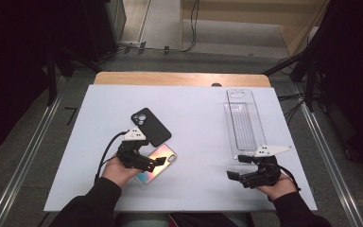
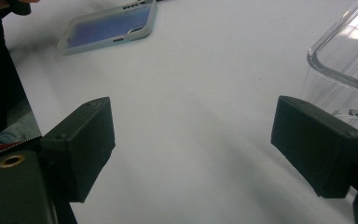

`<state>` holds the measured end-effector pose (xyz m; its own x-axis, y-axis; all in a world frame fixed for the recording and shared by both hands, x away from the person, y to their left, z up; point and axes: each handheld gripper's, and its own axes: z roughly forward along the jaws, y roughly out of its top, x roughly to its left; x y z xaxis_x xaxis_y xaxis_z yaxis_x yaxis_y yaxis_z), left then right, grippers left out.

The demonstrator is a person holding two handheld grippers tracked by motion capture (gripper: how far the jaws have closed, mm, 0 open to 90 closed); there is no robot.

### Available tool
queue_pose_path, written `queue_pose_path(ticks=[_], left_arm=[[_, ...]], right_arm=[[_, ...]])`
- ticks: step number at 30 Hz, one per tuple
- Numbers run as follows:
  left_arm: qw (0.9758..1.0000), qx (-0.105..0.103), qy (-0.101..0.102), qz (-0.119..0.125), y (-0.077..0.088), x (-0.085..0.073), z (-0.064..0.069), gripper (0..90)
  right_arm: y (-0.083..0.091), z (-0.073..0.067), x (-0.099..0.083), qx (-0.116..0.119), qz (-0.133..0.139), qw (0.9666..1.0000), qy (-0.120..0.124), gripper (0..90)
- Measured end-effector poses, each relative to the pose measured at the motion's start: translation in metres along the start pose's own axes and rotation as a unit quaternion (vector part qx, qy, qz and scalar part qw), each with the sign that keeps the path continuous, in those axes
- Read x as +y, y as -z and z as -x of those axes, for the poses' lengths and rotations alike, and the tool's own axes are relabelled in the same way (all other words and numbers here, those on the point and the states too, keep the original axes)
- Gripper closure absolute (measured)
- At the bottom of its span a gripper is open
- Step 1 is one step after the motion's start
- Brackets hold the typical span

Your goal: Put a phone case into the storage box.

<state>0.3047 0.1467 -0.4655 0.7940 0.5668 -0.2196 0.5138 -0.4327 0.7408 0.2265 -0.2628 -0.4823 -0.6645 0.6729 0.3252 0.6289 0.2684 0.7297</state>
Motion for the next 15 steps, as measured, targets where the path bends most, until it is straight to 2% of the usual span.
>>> queue_pose_path(ticks=[6, 11, 15], left_arm=[[0.9999, 0.005, 0.000, -0.012, -0.002, -0.007, 0.000, 0.0], [0.9999, 0.007, 0.005, -0.012, -0.005, -0.012, -0.003, 0.0], [0.9997, 0.017, 0.008, -0.016, -0.006, -0.016, -0.004, 0.0]], right_arm=[[0.001, -0.001, 0.000, 0.001, 0.002, 1.0000, 0.000, 11.8], [0.001, -0.001, 0.000, 0.000, 0.001, 1.0000, 0.000, 11.8], [0.001, 0.000, -0.001, -0.003, -0.001, 1.0000, 0.001, 11.8]])
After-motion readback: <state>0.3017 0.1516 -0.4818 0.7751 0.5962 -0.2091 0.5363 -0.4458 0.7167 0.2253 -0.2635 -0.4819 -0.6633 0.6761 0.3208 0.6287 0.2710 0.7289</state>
